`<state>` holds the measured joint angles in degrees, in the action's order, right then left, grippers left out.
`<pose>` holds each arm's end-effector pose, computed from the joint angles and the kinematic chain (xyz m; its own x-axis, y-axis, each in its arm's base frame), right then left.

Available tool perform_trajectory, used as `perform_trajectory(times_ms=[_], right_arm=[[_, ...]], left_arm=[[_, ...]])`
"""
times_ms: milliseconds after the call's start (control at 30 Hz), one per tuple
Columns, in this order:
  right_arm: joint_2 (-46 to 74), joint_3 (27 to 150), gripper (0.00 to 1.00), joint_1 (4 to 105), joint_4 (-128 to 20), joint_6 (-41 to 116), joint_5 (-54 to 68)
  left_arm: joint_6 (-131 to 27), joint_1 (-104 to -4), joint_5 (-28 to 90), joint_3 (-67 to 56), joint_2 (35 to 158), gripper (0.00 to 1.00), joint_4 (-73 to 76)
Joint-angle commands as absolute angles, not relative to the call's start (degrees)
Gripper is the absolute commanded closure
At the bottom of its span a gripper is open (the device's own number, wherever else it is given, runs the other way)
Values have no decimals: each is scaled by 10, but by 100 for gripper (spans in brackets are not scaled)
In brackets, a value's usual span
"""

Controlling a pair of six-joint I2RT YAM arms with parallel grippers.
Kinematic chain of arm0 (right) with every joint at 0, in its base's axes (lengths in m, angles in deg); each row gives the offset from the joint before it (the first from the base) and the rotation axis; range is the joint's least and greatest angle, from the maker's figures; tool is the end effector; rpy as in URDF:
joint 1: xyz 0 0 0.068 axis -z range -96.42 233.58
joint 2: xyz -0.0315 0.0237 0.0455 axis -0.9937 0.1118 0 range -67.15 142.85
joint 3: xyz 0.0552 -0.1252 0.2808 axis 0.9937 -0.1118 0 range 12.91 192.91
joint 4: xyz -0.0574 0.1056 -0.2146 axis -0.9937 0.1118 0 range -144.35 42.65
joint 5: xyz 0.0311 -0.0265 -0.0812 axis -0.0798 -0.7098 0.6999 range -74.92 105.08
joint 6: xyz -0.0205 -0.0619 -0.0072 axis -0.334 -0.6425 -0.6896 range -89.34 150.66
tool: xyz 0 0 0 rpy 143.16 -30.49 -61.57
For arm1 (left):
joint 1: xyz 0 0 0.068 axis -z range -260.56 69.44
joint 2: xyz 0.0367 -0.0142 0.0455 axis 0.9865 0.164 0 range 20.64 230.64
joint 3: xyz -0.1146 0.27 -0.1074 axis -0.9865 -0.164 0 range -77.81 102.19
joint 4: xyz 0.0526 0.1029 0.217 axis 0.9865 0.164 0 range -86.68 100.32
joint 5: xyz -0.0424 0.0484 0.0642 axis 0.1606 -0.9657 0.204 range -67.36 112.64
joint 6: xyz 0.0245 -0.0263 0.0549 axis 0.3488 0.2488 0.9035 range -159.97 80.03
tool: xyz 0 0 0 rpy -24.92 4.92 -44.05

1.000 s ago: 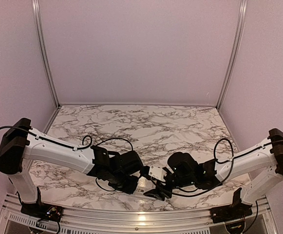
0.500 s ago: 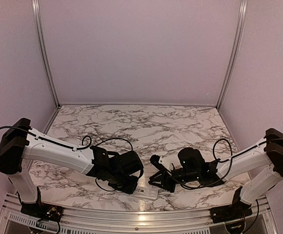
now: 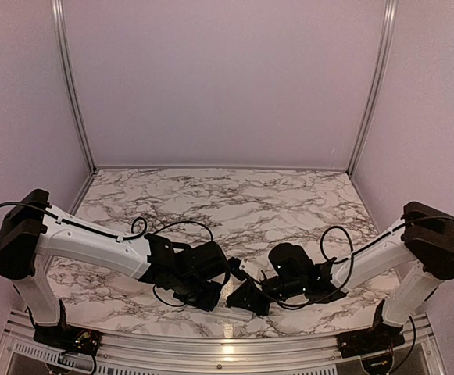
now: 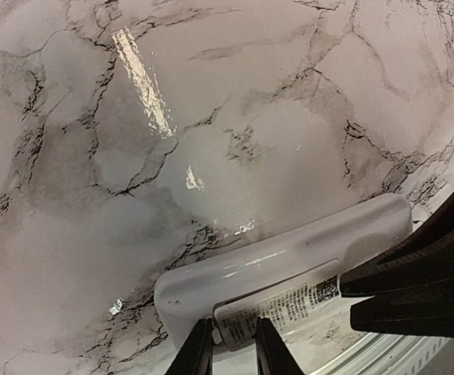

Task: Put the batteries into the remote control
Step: Press the battery cover onto the remote control.

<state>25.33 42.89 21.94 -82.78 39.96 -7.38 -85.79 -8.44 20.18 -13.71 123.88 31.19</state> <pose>0.1216 0.2670 0.1748 -0.4184 -0.4607 -0.7827 -0.9079 0.2382 0.3450 0.1107 -0.3360 0.1969 -0.8752 0.3791 -0.3004 0.4563 0.8532 -0.2526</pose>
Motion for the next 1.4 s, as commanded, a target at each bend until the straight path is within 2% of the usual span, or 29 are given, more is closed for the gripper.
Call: perform_trajectory(times_ms=[0,500,933,1233,1367], right_arm=[[272,452,90,203,-850,423,-67],[323,467,91,191,-831,423,-45],[326,451,91,189,-811,409,-32],[328,446,91,185,-804,403,-28],[323,444,91,185,-806,403,-32]], left_arm=[[-855,-82,220,-169,1280,80,324],[-860,-82,218,-173,1276,79,322],[-893,-90,163,-203,1201,69,308],[-908,-104,155,-243,1146,70,269],[-917,-116,202,-290,1127,71,189]])
